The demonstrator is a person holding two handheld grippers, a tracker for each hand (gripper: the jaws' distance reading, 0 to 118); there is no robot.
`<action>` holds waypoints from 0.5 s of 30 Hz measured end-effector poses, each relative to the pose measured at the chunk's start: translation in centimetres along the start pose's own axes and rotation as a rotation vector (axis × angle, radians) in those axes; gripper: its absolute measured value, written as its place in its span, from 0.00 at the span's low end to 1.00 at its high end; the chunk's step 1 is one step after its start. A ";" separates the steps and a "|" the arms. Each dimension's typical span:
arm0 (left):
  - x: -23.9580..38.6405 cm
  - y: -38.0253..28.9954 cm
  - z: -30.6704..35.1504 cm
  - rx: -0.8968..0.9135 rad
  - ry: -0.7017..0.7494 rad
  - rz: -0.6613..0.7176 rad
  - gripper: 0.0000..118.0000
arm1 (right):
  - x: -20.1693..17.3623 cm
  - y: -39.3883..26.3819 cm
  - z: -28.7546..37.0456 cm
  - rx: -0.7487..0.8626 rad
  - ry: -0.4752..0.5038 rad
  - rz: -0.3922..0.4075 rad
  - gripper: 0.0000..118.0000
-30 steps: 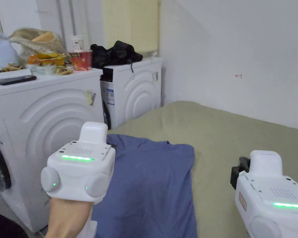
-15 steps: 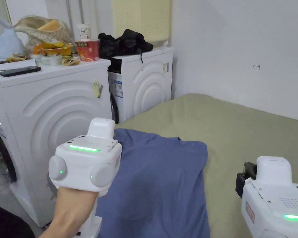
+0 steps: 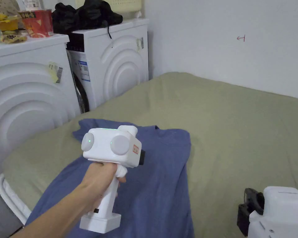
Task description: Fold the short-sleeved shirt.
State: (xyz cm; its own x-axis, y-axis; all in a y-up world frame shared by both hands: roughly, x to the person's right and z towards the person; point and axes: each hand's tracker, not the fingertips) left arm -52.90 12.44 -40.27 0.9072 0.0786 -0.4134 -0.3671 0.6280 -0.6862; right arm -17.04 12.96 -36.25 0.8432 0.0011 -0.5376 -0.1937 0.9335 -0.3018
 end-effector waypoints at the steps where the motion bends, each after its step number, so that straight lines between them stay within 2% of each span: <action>1: 0.5 0.3 -0.8 -0.025 0.002 -0.015 0.01 | 0.3 -0.5 -0.2 -0.012 0.011 -0.006 0.01; 2: 1.5 0.0 -0.6 -0.054 -0.011 -0.058 0.07 | 0.4 -0.9 -0.4 -0.020 0.005 -0.008 0.01; 3: 2.0 -0.1 -1.0 -0.052 0.005 -0.069 0.24 | 0.5 -1.3 -0.6 -0.027 0.001 -0.011 0.01; 4: 2.4 -0.1 -1.6 -0.073 0.007 -0.093 0.56 | 0.7 -1.5 -0.8 -0.037 0.003 -0.015 0.01; 5: 2.6 -0.1 -2.2 -0.094 -0.053 -0.105 0.95 | 0.9 -1.8 -0.9 -0.045 0.007 -0.022 0.01; 6: 2.4 0.3 -3.3 -0.110 -0.061 -0.082 1.00 | 1.0 -1.9 -1.0 -0.050 0.002 -0.026 0.01; 10: 2.3 -0.1 -5.7 -0.119 -0.007 -0.011 0.99 | 1.4 -2.1 -0.6 -0.051 0.000 -0.022 0.01; 12: 2.5 -0.6 -7.0 -0.143 0.074 -0.039 0.99 | 1.7 -2.2 -0.2 -0.054 -0.002 -0.010 0.01; 15: 3.4 -1.3 -7.9 -0.185 0.106 -0.091 0.96 | 2.6 -2.4 0.5 -0.058 -0.013 -0.001 0.01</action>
State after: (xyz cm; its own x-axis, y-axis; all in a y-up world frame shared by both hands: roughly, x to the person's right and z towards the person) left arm -50.96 5.73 -45.48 0.9152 -0.0594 -0.3985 -0.3252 0.4753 -0.8175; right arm -14.18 10.90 -36.53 0.8499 0.0049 -0.5270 -0.2211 0.9111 -0.3479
